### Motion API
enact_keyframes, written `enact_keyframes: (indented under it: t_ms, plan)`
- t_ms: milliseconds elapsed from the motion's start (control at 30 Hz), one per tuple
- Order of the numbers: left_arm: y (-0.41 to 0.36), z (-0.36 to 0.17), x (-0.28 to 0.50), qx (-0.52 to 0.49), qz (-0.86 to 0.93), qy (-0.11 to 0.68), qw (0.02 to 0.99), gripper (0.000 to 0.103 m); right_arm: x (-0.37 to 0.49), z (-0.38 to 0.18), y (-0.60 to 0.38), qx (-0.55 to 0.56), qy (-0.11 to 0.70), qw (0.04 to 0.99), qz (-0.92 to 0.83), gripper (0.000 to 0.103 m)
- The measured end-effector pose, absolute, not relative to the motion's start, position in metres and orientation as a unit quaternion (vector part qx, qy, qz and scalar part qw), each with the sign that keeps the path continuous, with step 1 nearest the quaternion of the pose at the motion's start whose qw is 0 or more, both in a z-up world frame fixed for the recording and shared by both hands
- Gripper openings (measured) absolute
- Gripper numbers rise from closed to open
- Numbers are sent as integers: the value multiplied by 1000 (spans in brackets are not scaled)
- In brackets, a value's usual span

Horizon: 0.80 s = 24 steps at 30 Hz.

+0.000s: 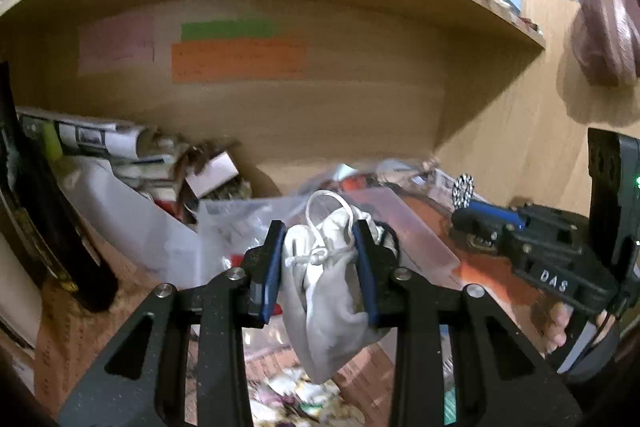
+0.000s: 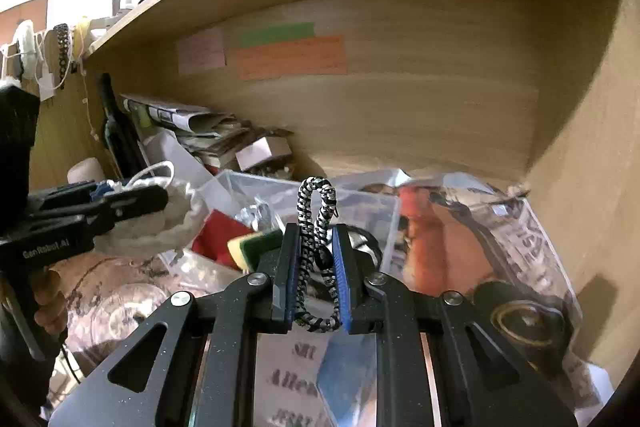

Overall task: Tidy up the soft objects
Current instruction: 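Lower the bag and bracelet into the clear box and open both tools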

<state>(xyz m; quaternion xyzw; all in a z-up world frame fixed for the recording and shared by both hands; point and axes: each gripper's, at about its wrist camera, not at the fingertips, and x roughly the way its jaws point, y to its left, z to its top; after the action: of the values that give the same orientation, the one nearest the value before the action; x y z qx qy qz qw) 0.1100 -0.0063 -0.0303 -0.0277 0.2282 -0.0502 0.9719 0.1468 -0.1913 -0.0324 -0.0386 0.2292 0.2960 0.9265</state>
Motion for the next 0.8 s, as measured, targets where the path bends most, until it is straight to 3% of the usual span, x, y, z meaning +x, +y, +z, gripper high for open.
enact_keyframes:
  t_ms: [667,800]
  plan:
    - [25,-96,201,-54,-12,340,939,35,221,-80,-145,-73,334,886,314,17]
    - [27,-102,202,-58,-10,347,936,57,227,-89,-142,-78,349,878,319,25]
